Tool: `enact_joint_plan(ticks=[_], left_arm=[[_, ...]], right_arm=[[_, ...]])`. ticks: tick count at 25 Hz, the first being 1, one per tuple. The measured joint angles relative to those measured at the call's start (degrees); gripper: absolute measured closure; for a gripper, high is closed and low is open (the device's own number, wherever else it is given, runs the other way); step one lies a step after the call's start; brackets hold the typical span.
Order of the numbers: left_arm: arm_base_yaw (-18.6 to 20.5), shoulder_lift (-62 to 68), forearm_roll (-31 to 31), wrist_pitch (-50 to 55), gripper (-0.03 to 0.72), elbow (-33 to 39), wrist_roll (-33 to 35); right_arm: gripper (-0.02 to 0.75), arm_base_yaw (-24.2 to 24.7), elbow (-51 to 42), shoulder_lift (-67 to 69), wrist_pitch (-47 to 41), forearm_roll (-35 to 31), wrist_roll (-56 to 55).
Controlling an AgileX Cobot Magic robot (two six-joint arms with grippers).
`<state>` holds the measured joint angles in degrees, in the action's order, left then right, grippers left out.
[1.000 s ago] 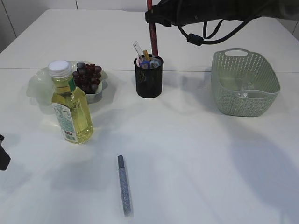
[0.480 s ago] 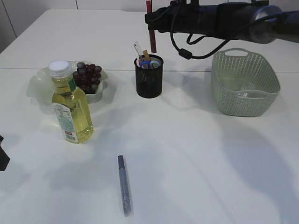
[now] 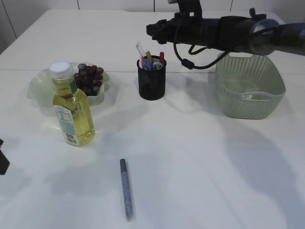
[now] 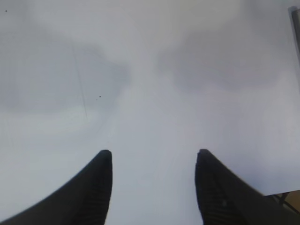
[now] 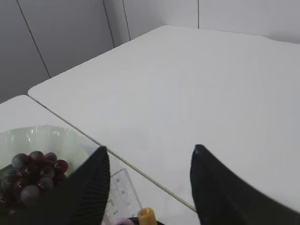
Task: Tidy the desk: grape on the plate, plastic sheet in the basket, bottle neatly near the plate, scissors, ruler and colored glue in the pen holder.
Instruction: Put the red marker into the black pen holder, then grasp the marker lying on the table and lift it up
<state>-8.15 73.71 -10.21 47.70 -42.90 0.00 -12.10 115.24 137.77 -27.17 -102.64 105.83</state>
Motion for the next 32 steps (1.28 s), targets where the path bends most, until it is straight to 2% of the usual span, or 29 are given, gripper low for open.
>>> enact_joint_plan(ticks=[3, 5, 7, 8, 10, 12, 13, 16, 19, 25, 32], left_arm=[[0.00, 0.00, 0.00, 0.00, 0.273, 0.00, 0.00], [0.00, 0.00, 0.00, 0.00, 0.273, 0.00, 0.00], [0.00, 0.00, 0.00, -0.12, 0.273, 0.00, 0.00], [0.00, 0.00, 0.00, -0.12, 0.273, 0.00, 0.00], [0.00, 0.00, 0.00, -0.22, 0.273, 0.00, 0.00], [0.00, 0.00, 0.00, -0.25, 0.273, 0.00, 0.00], [0.00, 0.00, 0.00, -0.25, 0.273, 0.00, 0.00], [0.00, 0.00, 0.00, -0.59, 0.273, 0.00, 0.00], [0.00, 0.00, 0.00, -0.80, 0.273, 0.00, 0.00], [0.00, 0.00, 0.00, -1.12, 0.273, 0.00, 0.00], [0.00, 0.00, 0.11, -3.47, 0.273, 0.00, 0.00]], right_arm=[[0.277, 0.00, 0.00, -1.15, 0.64, 1.66, -6.51], [0.268, 0.08, 0.00, -3.12, 0.77, 8.45, -15.11], [0.266, 0.08, 0.00, -6.10, -0.30, 20.47, -28.39], [0.266, 0.08, 0.00, -8.00, -2.51, 28.87, -38.17], [0.266, 0.08, 0.00, -12.18, -10.09, 45.13, -58.10], [0.266, -0.26, 0.00, -15.75, -21.56, 60.13, -76.02], [0.267, -0.85, 0.00, -17.43, -27.31, 66.00, -82.20], [0.281, -3.09, 0.00, -21.36, -38.55, 77.87, -91.53], [0.300, -6.71, 0.10, -24.19, -42.66, 84.20, -98.98], [0.309, -15.38, -0.10, -25.05, -43.96, 93.67, -111.10], [0.310, -22.36, -2.73, -22.94, -44.09, 96.01, -118.00]])
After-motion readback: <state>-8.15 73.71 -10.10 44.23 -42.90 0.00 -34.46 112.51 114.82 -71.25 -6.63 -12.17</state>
